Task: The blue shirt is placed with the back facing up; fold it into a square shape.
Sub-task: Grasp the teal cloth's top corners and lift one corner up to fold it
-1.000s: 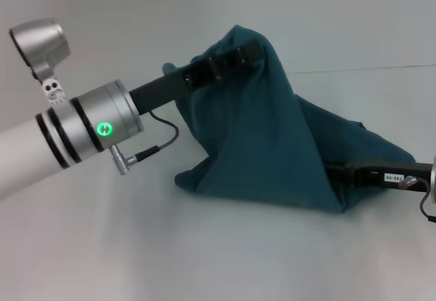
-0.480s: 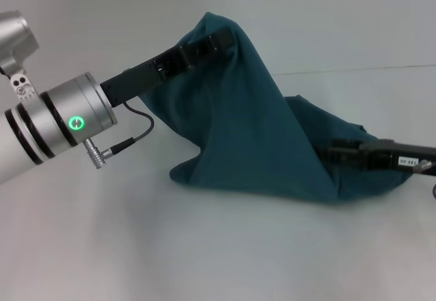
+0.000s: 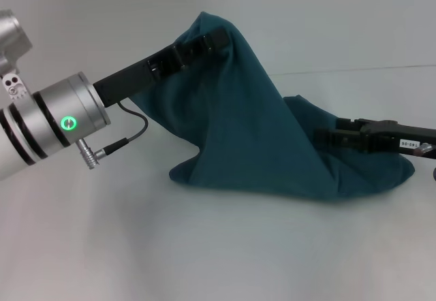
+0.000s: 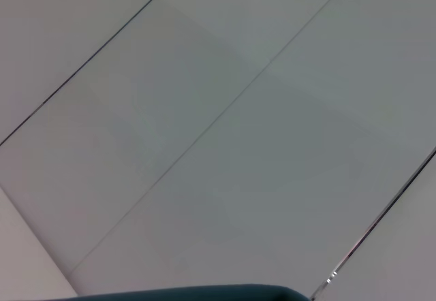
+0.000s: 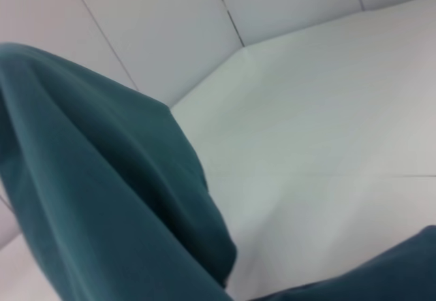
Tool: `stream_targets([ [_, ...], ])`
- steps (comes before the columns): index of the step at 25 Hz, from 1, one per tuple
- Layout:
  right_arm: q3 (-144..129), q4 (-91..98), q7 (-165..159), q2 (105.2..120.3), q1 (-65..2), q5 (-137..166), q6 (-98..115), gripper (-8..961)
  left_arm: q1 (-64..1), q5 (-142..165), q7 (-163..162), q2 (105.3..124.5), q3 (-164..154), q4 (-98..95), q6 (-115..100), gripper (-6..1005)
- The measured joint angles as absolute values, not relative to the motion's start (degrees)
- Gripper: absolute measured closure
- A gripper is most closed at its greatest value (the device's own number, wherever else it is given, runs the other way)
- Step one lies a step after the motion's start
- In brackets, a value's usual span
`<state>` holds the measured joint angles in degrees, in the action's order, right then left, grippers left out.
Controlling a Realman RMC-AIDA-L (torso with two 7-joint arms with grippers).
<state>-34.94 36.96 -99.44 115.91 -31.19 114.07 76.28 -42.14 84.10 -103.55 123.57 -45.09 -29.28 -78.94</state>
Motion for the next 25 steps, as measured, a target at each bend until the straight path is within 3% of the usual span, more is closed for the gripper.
stream_targets([
  [5,-35.64,36.68,-98.11,116.45,-31.16,114.48,74.15,78,-41.97,84.16,-104.52,123.50,-45.09,-30.01,-79.53,890],
  [15,-35.82,36.53,-96.70,117.27,-31.52,114.48,72.88,526,-40.93,84.18,-105.17,123.55,-45.16,-30.76,-80.24,889],
  [21,-39.20,36.33,-94.73,118.69,-32.21,114.52,70.30,770,-40.59,84.24,-105.59,123.53,-45.08,-31.10,-81.23,888],
  [25,-41.66,36.30,-93.98,119.36,-32.45,114.52,69.64,837,-40.50,84.27,-106.17,123.50,-45.09,-32.06,-81.71,887],
])
